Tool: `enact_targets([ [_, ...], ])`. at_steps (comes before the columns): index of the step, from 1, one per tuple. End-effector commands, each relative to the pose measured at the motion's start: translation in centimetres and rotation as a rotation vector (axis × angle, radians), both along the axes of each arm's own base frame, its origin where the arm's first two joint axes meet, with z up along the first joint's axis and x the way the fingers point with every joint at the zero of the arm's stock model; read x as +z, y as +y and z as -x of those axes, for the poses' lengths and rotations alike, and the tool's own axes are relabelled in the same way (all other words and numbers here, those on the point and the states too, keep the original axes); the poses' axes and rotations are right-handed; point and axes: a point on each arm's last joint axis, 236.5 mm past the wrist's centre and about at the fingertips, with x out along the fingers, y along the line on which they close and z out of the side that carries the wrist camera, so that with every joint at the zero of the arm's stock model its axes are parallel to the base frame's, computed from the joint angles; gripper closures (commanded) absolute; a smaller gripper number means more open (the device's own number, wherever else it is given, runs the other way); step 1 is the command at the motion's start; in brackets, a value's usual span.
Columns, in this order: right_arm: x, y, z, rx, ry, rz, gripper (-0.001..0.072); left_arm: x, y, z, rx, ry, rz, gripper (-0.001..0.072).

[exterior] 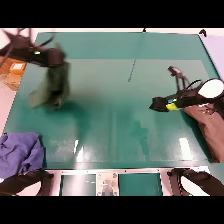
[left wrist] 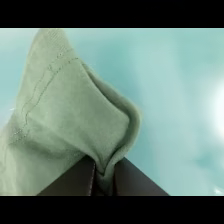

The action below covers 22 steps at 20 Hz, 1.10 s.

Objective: Fold the shirts.

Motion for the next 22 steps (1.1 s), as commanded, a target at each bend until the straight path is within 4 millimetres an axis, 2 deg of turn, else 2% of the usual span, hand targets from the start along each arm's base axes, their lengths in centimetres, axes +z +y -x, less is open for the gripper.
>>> enact_targets([
  [1,2.8,-3.1,-0.7,-0.067,0.0,-0.002,0.0698,2.3,-12.3,4.2,-0.252,-0.025,0.141,0.068],
  [3,4.3,-5.1,-1.6,-0.123,-0.028,-0.001,0.0698,-0.1,-18.4,6.0,-0.363,0.018,0.176,0.0679],
  [5,4.9,-6.6,-2.2,-0.17,-0.045,-0.004,0.0698,-4.6,-23.0,7.2,-0.43,0.106,0.172,0.0678],
  [6,4.9,-7.0,-2.3,-0.182,-0.045,-0.003,0.0694,-7.3,-24.6,7.7,-0.451,0.159,0.155,0.0516],
  [7,4.9,-7.2,-2.2,-0.187,-0.038,-0.003,0.0673,-9.7,-25.3,7.9,-0.455,0.204,0.136,0.017],
  [8,4.8,-7.2,-1.9,-0.182,-0.025,-0.003,0.0572,-11.6,-25.7,7.9,-0.451,0.252,0.133,0.009],
  [9,4.7,-7.1,-1.7,-0.178,-0.017,-0.003,0.043,-12.6,-25.3,7.6,-0.441,0.277,0.121,0.009],
  [10,4.7,-7.1,-1.5,-0.175,-0.012,-0.003,0.0319,-12.7,-24.1,7.0,-0.426,0.29,0.105,0.009],
  [11,4.7,-7.1,-1.5,-0.175,-0.012,-0.003,0.0267,-12.4,-22.2,6.2,-0.403,0.304,0.083,0.009],
  [13,4.5,-7.0,-1.5,-0.173,-0.007,-0.004,0.0237,-10.9,-15.9,3.7,-0.311,0.313,0.016,0.0091],
  [14,4.1,-7.0,-1.4,-0.173,0.001,-0.004,0.0191,-10.4,-12.1,2.6,-0.246,0.325,-0.018,0.0091],
  [15,3.2,-6.8,-1.2,-0.174,0.015,-0.005,0.0191,-10.5,-8.7,1.9,-0.185,0.347,-0.042,0.0092],
  [17,0.0,-6.2,-0.5,-0.179,0.06,-0.009,0.0191,-12.4,-3.2,1.6,-0.068,0.417,-0.044,0.0092],
  [18,-2.0,-5.2,0.4,-0.17,0.102,-0.025,0.0191,-14.5,-1.2,1.8,-0.009,0.462,-0.026,0.0092],
  [20,-5.5,-1.8,1.8,-0.145,0.17,-0.098,0.0191,-19.3,0.0,2.5,0.06,0.533,0.053,0.0091],
  [22,-8.6,1.5,2.9,-0.089,0.205,-0.116,0.0191,-22.6,-0.6,1.4,0.109,0.488,0.135,0.009],
])
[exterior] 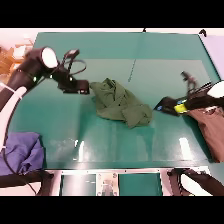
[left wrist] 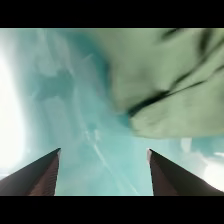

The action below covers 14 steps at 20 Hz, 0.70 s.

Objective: Fold the shirts.

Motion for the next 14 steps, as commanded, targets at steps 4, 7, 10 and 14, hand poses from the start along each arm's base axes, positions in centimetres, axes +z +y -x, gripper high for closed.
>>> enact_targets([
  [4,-8.1,8.3,0.8,0.048,0.09,-0.081,0.0191,-3.7,-2.0,-7.1,0.222,-0.185,0.283,0.0092],
  [7,-10.0,9.7,-0.4,0.014,0.129,-0.118,0.0215,-1.9,-4.4,-10.8,0.223,-0.249,0.408,0.0092],
  [10,-10.2,9.8,-1.0,0.028,0.119,-0.117,0.0538,0.6,-5.8,-12.8,0.2,-0.304,0.483,0.0146],
  [14,-10.2,9.7,-1.2,0.041,0.101,-0.11,0.0696,-0.6,-5.6,-12.8,0.161,-0.315,0.441,0.0356],
])
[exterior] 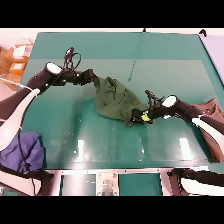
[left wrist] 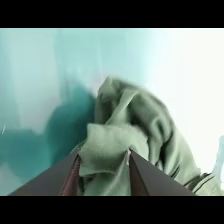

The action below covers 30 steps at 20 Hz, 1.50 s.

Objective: Fold the shirts.

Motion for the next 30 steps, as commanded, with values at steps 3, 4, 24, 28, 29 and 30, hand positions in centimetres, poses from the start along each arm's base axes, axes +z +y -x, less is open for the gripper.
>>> enact_targets([
  [3,-0.2,0.0,-0.5,0.014,-0.023,0.009,0.0697,-0.9,-0.5,-0.4,-0.02,0.002,0.012,0.0679],
  [4,0.0,-0.3,-0.4,0.025,-0.02,0.015,0.0697,-0.2,-0.6,-0.6,-0.015,-0.008,0.026,0.0681],
  [24,51.7,-15.0,-1.4,-0.098,-1.169,0.192,0.0699,43.1,16.4,16.5,0.213,-0.782,-0.396,0.0681],
  [28,43.0,-14.6,-3.5,-0.086,-0.948,0.106,0.0699,36.8,16.0,14.9,0.134,-0.589,-0.418,0.068],
  [29,39.7,-14.3,-4.0,-0.077,-0.874,0.078,0.0699,34.3,15.5,14.1,0.107,-0.522,-0.401,0.0681],
  [30,36.1,-13.8,-4.6,-0.075,-0.801,0.051,0.0699,30.9,14.7,13.4,0.071,-0.437,-0.363,0.068],
])
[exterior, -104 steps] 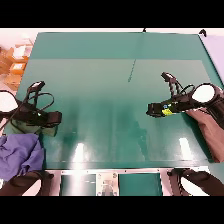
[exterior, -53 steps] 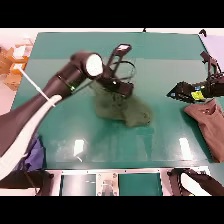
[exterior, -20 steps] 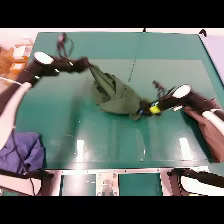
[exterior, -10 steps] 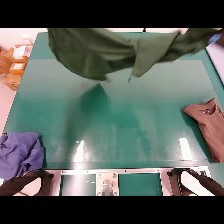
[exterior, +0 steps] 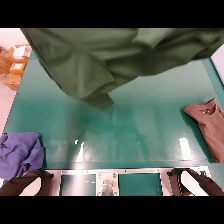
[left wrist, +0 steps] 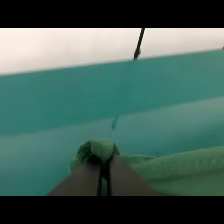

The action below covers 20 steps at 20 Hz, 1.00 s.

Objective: Fold the shirts.

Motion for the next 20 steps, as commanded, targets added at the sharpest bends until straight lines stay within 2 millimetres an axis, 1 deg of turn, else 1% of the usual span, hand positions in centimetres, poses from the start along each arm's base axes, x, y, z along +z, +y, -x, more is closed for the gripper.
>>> enact_targets([
  [1,-10.9,1.2,-1.0,0.027,0.229,-0.087,0.0699,-9.7,-1.5,-1.3,-0.057,0.274,0.052,0.068],
  [2,-15.0,1.4,-1.0,0.018,0.303,-0.112,0.0699,-14.1,-2.4,-1.6,-0.088,0.376,0.085,0.068],
  [3,-19.6,1.3,-0.6,-0.003,0.378,-0.134,0.0699,-18.3,-3.1,-1.5,-0.113,0.467,0.116,0.068],
  [4,-23.8,1.1,0.0,-0.034,0.443,-0.153,0.0699,-22.9,-3.7,-1.0,-0.127,0.56,0.151,0.068],
  [5,-28.1,0.7,0.9,-0.074,0.5,-0.163,0.0699,-27.1,-4.2,-0.2,-0.131,0.639,0.179,0.068],
  [6,-31.9,0.5,2.0,-0.113,0.551,-0.17,0.0699,-31.0,-4.5,1.0,-0.129,0.717,0.211,0.068],
  [7,-34.9,0.3,3.1,-0.142,0.597,-0.174,0.0699,-34.5,-4.9,2.6,-0.124,0.795,0.242,0.068],
  [8,-37.4,0.2,4.3,-0.169,0.642,-0.178,0.0699,-37.2,-5.2,4.0,-0.115,0.856,0.269,0.068],
  [9,-38.9,0.1,5.0,-0.191,0.67,-0.18,0.0699,-39.1,-5.5,5.3,-0.115,0.902,0.294,0.068],
  [10,-39.8,0.0,5.3,-0.201,0.683,-0.176,0.0695,-40.5,-5.8,6.3,-0.112,0.933,0.317,0.068],
  [11,-39.8,-0.3,5.1,-0.19,0.672,-0.153,0.0638,-41.4,-6.0,7.0,-0.107,0.954,0.328,0.068],
  [12,-39.0,-1.2,4.3,-0.19,0.645,-0.126,0.0471,-42.1,-5.9,7.5,-0.099,0.967,0.33,0.068],
  [13,-37.5,-2.2,3.2,-0.193,0.613,-0.105,0.033,-42.4,-5.8,7.5,-0.092,0.967,0.327,0.0679],
  [14,-35.2,-3.3,2.0,-0.197,0.58,-0.102,0.0233,-42.4,-5.6,7.3,-0.084,0.957,0.324,0.068],
  [15,-32.6,-4.2,1.1,-0.204,0.562,-0.121,0.0197,-42.4,-5.5,6.9,-0.073,0.944,0.324,0.0679],
  [16,-29.9,-4.6,0.8,-0.202,0.559,-0.149,0.0197,-42.4,-5.3,6.6,-0.064,0.933,0.323,0.0679],
  [17,-27.9,-4.1,1.2,-0.173,0.574,-0.174,0.0197,-42.4,-5.2,6.4,-0.058,0.927,0.323,0.0679],
  [18,-26.6,-2.3,2.2,-0.114,0.592,-0.202,0.0197,-42.4,-5.2,6.4,-0.057,0.925,0.322,0.0679],
  [19,-26.3,0.1,3.2,-0.064,0.605,-0.227,0.0197,-42.4,-5.2,6.4,-0.059,0.927,0.323,0.0679],
  [20,-27.3,2.7,4.4,-0.028,0.634,-0.247,0.0197,-42.4,-5.3,6.4,-0.059,0.928,0.323,0.0679],
])
